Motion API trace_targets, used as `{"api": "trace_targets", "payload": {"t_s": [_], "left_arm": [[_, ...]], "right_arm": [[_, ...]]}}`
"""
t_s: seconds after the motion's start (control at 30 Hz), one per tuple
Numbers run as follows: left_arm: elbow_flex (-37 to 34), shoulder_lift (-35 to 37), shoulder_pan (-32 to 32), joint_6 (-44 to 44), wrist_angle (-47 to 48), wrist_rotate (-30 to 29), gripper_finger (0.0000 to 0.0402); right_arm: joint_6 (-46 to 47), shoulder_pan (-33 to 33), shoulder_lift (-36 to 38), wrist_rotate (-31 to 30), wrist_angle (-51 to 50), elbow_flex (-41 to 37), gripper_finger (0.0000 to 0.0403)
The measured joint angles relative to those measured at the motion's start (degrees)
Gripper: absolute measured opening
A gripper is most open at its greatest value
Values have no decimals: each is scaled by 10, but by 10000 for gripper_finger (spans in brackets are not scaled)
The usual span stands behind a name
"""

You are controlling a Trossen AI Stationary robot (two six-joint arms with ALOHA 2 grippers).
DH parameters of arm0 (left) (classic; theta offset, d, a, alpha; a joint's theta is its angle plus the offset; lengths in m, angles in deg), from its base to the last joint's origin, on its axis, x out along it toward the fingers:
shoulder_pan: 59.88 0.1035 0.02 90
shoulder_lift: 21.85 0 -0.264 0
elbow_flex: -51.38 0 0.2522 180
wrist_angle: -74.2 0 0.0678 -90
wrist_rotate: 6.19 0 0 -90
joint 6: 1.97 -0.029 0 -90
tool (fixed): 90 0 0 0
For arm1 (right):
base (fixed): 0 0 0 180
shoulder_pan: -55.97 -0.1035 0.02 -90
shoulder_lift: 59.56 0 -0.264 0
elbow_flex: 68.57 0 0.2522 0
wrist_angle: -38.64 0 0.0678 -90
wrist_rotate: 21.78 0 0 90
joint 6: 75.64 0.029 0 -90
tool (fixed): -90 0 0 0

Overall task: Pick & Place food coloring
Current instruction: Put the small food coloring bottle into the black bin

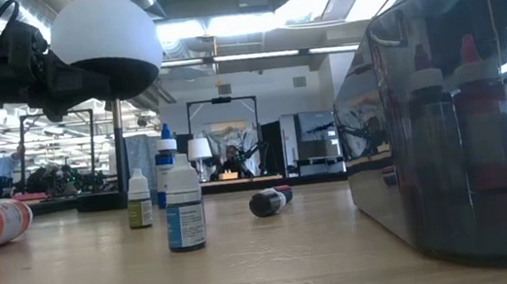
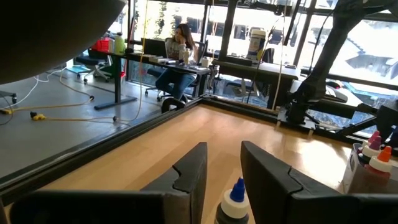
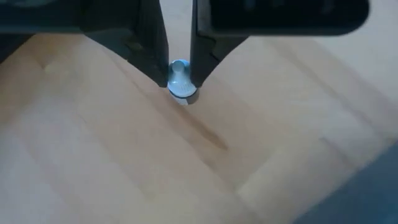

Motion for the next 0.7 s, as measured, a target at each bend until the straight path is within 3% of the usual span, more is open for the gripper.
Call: {"api": "trace_targets", "payload": {"t_s": [0.17, 0.47, 0.6, 0.7], "left_arm": [[0, 0, 0, 0, 0, 0, 92], [0, 0, 0, 0, 0, 0, 91], [0, 0, 0, 0, 0, 0, 93], [0, 0, 0, 0, 0, 0, 95]], "right_arm": [[-17, 2, 0, -18, -27, 50, 50], [-155, 27, 0, -175, 2, 170, 49], [-288, 76, 0, -170, 88, 171, 49], [-381, 119, -5, -129, 143, 164, 49]]}}
